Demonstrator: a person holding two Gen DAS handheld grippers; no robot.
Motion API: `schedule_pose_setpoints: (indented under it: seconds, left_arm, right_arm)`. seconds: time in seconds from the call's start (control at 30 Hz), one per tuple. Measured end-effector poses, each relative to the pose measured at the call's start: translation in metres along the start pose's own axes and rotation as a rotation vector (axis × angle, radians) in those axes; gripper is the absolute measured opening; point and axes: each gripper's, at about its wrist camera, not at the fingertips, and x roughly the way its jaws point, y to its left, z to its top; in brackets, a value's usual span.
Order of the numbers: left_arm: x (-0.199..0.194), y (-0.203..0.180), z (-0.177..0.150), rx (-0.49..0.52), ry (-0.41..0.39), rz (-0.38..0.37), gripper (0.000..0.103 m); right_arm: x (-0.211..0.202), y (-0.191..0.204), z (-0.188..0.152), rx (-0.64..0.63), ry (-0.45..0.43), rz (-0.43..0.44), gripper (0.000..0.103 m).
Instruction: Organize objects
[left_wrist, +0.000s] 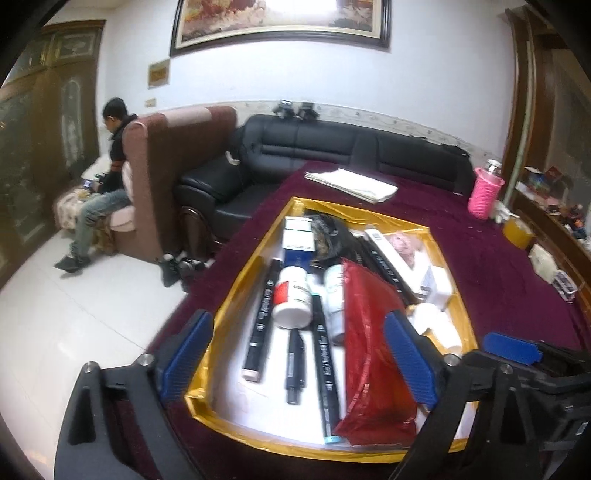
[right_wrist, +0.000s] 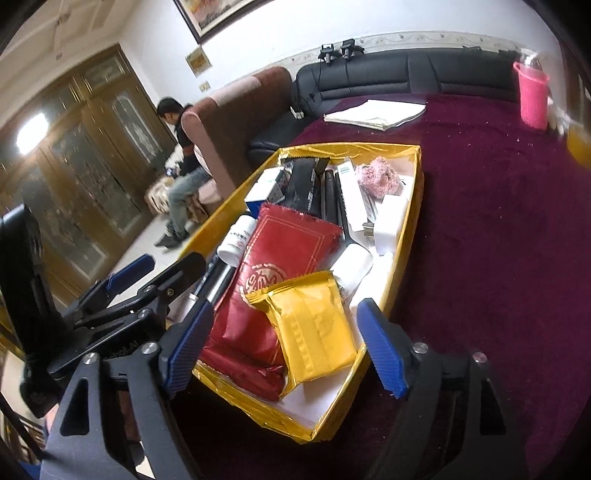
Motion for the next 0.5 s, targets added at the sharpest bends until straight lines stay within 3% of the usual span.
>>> schedule_pose_setpoints:
  seconds: [0.13, 0.4, 0.5]
  left_arm:
    - [0.0, -0.002, -0.004, 0.032, -0.012, 0.072, 0.093]
    - [-0.016, -0.01, -0.008, 0.08, -0.076, 0.079, 0.097]
    - [-0.018, -0.016, -0.011, 0.092, -0.083, 0.133, 0.1]
  right_arm:
    - [-0.009, -0.004, -0.003, 0.006, -0.048, 0.051, 0.082]
    - [-0.03, 0.003, -0.007, -0.147, -0.157, -0.186, 0.082]
    - [-0.031, 0.006, -0.014, -0.193, -0.195, -0.218, 0.082]
